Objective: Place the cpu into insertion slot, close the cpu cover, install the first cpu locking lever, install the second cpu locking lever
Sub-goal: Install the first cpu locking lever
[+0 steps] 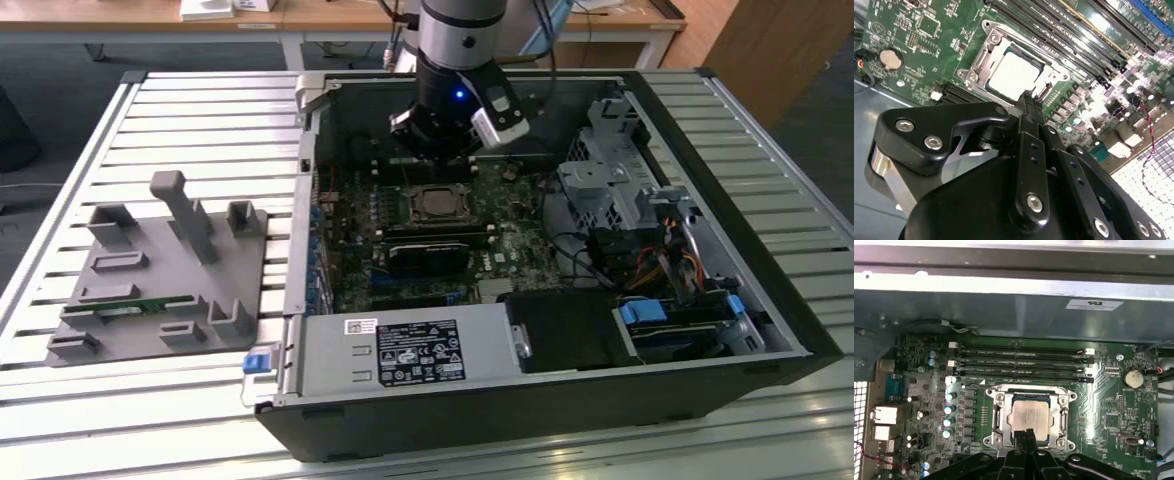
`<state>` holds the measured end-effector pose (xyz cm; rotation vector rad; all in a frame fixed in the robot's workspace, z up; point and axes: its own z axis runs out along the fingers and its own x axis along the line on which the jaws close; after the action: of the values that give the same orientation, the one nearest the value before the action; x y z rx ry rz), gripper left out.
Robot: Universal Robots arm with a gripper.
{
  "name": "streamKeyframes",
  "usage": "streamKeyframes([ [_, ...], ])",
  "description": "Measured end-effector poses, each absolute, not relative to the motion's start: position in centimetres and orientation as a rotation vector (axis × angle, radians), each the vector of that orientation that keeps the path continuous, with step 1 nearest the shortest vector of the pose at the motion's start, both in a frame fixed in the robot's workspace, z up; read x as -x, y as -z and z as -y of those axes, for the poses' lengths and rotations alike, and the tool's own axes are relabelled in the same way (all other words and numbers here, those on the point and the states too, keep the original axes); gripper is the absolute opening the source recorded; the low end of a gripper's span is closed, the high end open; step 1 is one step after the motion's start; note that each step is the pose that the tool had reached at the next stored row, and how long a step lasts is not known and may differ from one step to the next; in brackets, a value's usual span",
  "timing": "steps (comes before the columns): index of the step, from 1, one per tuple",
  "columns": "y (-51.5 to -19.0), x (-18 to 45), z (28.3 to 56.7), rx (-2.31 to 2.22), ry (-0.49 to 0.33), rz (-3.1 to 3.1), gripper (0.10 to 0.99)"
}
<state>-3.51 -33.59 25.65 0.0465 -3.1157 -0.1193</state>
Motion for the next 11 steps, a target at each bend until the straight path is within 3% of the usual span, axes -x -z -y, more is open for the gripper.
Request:
streamKeyframes([
  [11,-25.6,6.5,33.6,-0.049,0.119,3.121,0.106],
])
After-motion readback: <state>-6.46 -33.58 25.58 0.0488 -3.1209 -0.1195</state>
